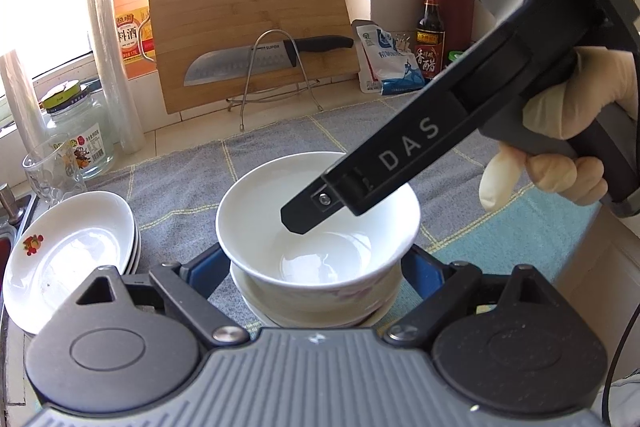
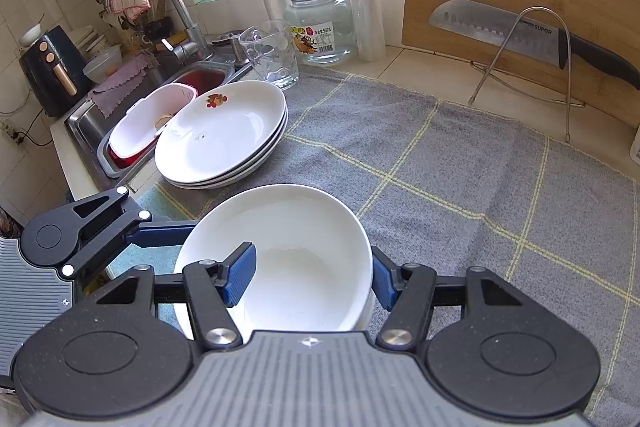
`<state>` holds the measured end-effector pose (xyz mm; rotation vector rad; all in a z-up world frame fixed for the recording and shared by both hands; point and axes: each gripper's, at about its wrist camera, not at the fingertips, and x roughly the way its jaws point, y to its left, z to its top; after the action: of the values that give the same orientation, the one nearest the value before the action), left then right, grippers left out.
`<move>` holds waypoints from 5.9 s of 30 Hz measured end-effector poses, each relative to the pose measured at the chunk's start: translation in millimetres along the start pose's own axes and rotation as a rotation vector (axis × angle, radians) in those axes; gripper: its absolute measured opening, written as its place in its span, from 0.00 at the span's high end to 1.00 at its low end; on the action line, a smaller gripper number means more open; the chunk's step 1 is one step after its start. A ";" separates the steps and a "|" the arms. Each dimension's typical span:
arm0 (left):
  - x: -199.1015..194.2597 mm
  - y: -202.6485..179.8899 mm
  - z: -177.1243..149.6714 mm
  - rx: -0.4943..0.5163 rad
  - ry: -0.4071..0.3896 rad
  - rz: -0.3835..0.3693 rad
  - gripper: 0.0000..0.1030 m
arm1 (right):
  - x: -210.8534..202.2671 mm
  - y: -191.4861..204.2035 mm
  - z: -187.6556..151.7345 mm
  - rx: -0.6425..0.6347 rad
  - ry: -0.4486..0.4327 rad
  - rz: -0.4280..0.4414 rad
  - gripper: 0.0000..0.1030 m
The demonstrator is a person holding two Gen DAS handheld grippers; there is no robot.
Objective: Organize plates and bowls
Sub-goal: 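Lower the bowl onto the stacked bowls and open the right tool, then grip one side of the three-bowl stack with the right tool while the left tool grips the other side, then lift the bowl stack with both tools and carry it toward the fruit-print plates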
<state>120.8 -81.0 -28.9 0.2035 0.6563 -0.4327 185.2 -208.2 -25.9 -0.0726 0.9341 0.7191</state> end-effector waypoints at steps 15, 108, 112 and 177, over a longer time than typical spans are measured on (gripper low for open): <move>3.6 -1.9 -3.5 0.006 0.028 0.000 0.11 | 5.5 -2.5 -0.5 -0.010 0.008 -0.004 0.34; 63.8 64.1 -6.2 0.483 0.171 -0.513 0.15 | 39.4 21.8 -46.7 -0.505 0.145 0.026 0.13; 69.3 69.1 -5.8 0.484 0.172 -0.557 0.16 | 38.1 23.9 -46.2 -0.487 0.154 0.017 0.14; -1.5 195.6 14.4 0.348 0.088 -0.333 0.19 | 84.1 107.5 86.7 -0.793 0.126 0.123 0.16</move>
<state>215.5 89.3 -7.5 0.4478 0.7008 -0.8632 214.9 -50.0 -10.5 -0.7704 0.7269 1.1768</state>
